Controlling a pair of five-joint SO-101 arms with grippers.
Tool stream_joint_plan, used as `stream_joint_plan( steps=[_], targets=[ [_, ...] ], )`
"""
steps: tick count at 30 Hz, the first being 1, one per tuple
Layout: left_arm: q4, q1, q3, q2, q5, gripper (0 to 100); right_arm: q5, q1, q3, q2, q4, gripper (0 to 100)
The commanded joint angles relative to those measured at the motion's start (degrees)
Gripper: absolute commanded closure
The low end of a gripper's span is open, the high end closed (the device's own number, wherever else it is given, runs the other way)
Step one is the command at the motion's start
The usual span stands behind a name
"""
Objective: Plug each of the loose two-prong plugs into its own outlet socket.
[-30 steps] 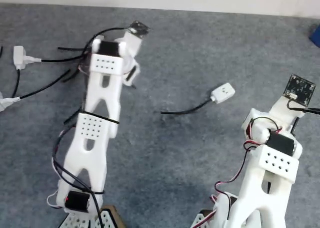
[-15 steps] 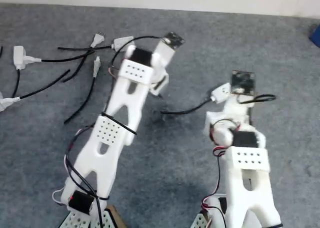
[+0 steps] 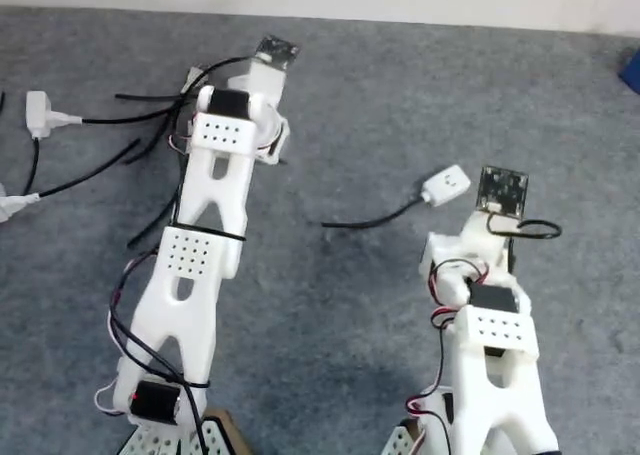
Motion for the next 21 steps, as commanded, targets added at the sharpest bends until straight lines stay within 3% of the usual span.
stream_joint_plan(
  steps=[1, 11, 15, 18, 21],
  targets=[
    [-0.97, 1.45, -0.84, -0.40, 0.26, 77, -0.09, -1.45, -0.22, 0.04, -1.54, 64.1],
    [-0.79, 2.77, -0.84, 0.40, 0.26, 77, -0.26, -2.42, -1.89, 0.22, -1.36, 64.1],
    [4.57, 8.84, -4.26, -1.89, -7.38, 77, -0.35, -1.89, -2.95, 4.62, 1.89, 64.1],
    [8.70, 15.16, -6.02, -4.26, -13.54, 77, -0.35, 2.07, -6.37, 9.45, 2.07, 64.1],
    [8.79, 18.33, -5.85, -6.81, -16.26, 77, -0.62, 11.21, -10.59, 11.12, 2.24, 64.1]
  ],
)
